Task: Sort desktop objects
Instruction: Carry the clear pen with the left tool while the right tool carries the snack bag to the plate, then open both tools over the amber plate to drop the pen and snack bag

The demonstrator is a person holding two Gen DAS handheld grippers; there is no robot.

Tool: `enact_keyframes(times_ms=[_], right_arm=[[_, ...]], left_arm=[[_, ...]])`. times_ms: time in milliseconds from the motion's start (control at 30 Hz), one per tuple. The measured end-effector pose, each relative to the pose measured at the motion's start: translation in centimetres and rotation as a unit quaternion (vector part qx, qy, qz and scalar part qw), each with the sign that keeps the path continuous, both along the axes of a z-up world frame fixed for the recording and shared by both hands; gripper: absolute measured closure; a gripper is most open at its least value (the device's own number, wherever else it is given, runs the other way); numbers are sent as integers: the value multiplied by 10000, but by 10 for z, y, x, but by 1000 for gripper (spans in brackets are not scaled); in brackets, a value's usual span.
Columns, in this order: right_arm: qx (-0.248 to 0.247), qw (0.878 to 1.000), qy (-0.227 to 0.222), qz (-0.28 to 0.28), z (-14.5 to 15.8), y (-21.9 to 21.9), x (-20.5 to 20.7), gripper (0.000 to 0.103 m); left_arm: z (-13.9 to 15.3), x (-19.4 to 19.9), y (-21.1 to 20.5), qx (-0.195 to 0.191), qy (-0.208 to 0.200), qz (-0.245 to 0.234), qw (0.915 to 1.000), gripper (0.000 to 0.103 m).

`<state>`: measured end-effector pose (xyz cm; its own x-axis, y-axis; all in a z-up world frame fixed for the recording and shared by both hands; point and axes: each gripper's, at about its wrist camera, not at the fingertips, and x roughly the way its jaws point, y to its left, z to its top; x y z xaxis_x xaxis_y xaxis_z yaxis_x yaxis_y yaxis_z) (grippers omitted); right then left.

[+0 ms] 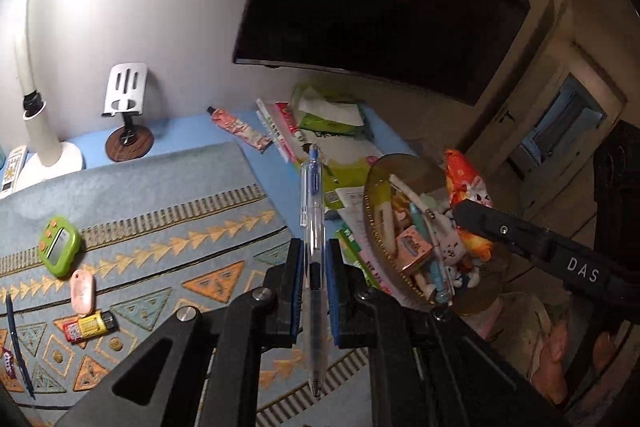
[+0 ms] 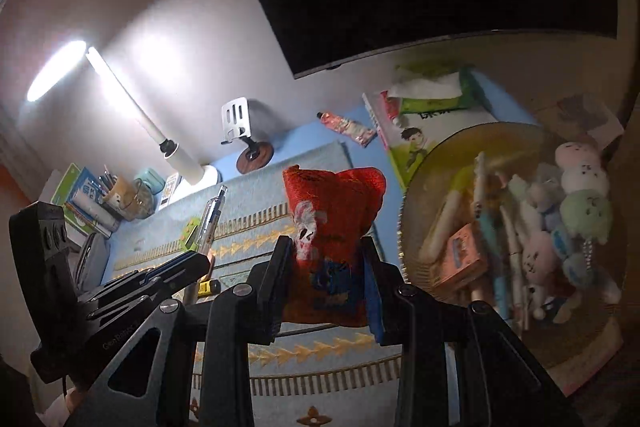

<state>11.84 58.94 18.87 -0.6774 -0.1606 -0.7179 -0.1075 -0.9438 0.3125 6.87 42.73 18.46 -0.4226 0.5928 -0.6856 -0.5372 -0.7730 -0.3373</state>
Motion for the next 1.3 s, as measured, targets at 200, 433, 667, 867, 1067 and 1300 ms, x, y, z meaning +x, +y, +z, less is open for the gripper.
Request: enact_keyframes(times_ms=[200,433,667,867,1067,1300], right_arm=[[108,9984,110,-541,8,66,8,69],[233,9972,6,-715,-2,110,-1,69],[281,9984,-103,-481,-15,116,-12,69],[338,9984,-305,-325,-32,113,-20,69],[410,9979,-434,-240,-41,110,-24,66],[616,9968,-371,-338,-30,100,-10,55]], left_arm=[[2,-3,75,14,185,-480,9987,95],[-17,-10,131,-39,129,-698,9975,95],[-34,-11,150,-153,62,-643,9978,95],[-49,-13,156,-288,-139,-610,9976,95],[-52,-10,149,-352,-238,-578,9974,62],[-42,0,108,-262,-286,-363,9986,42]])
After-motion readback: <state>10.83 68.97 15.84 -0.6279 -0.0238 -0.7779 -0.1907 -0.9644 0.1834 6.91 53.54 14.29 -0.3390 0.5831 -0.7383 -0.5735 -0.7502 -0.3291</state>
